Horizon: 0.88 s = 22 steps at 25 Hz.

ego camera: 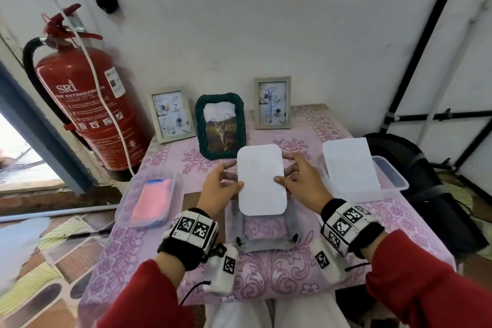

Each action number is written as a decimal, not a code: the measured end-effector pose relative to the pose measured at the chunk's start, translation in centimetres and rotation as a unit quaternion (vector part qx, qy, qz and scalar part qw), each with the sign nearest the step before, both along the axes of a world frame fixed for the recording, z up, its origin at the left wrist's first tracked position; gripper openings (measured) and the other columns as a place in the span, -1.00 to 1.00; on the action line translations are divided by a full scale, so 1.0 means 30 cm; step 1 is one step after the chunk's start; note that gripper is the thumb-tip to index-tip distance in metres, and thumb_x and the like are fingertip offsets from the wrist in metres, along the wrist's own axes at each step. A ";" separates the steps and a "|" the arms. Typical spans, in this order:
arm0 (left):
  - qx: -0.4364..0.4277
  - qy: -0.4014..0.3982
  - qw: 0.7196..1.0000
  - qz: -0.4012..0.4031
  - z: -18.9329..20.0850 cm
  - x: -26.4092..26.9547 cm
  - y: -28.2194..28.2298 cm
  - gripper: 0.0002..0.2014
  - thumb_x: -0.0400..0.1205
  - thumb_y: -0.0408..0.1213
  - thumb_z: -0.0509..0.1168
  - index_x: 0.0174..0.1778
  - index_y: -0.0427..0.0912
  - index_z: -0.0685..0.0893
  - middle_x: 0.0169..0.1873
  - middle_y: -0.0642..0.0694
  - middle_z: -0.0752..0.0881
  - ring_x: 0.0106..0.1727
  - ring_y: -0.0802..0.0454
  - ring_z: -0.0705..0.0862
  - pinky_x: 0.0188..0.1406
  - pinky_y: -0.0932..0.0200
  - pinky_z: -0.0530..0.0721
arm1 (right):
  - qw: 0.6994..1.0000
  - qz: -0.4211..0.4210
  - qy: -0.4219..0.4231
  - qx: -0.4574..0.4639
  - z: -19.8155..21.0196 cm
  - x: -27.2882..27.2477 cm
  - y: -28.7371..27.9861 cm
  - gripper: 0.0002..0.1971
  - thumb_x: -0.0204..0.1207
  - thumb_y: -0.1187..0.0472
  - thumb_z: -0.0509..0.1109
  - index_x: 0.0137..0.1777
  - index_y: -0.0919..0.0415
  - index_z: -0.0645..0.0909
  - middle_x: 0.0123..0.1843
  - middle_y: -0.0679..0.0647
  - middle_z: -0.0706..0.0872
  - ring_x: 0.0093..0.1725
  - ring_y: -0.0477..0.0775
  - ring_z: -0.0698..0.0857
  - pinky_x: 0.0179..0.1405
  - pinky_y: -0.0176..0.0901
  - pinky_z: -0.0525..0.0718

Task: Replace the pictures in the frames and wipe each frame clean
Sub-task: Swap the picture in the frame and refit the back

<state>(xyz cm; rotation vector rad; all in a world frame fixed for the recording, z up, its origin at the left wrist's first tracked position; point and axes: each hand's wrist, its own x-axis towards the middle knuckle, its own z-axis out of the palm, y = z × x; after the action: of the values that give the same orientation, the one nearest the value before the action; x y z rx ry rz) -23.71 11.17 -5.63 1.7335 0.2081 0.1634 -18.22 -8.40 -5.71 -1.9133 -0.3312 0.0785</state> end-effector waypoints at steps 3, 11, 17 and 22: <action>0.027 0.028 0.999 -0.013 -0.040 -0.020 0.003 -0.43 0.51 -0.60 0.35 0.44 -0.23 0.44 -0.12 -0.20 0.57 -0.11 -0.11 0.58 0.06 -0.13 0.69 | 0.999 0.029 0.001 -0.045 -0.033 -0.016 -0.007 -0.45 0.44 0.35 0.49 0.42 0.20 0.44 -0.18 0.07 0.59 -0.26 -0.03 0.58 -0.12 -0.29 0.62; 0.065 0.052 0.996 0.012 -0.130 -0.058 -0.010 -0.44 0.43 -0.53 0.46 0.38 -0.24 0.54 -0.28 -0.03 0.58 -0.28 0.09 0.55 -0.02 0.08 0.66 | 0.982 0.102 -0.024 -0.158 -0.076 -0.037 -0.030 -0.40 0.39 0.32 0.52 0.44 0.18 0.47 -0.11 -0.34 0.53 -0.24 -0.39 0.47 -0.28 -0.72 0.43; 0.104 0.061 0.993 0.008 -0.150 -0.070 -0.017 -0.42 0.44 -0.48 0.48 0.40 -0.29 0.53 -0.12 -0.12 0.57 -0.18 0.02 0.52 0.07 0.08 0.62 | 0.980 0.102 -0.006 -0.171 -0.107 -0.041 -0.042 -0.42 0.36 0.28 0.54 0.41 0.20 0.50 0.03 -0.11 0.65 -0.04 -0.16 0.55 -0.17 -0.63 0.46; 0.126 0.069 0.990 0.008 -0.171 -0.065 -0.026 -0.43 0.44 -0.47 0.47 0.40 -0.32 0.52 -0.07 -0.17 0.55 -0.15 0.04 0.48 -0.01 0.17 0.57 | 0.970 0.130 0.006 -0.207 -0.116 -0.032 -0.045 -0.37 0.36 0.23 0.55 0.45 0.17 0.47 0.19 0.22 0.65 0.21 0.22 0.55 0.20 0.00 0.55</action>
<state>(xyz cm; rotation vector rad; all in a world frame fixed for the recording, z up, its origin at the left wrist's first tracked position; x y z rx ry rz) -25.67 10.38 -10.76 1.9971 0.3147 0.0835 -19.18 -9.76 -9.19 -2.2692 -0.5932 0.3561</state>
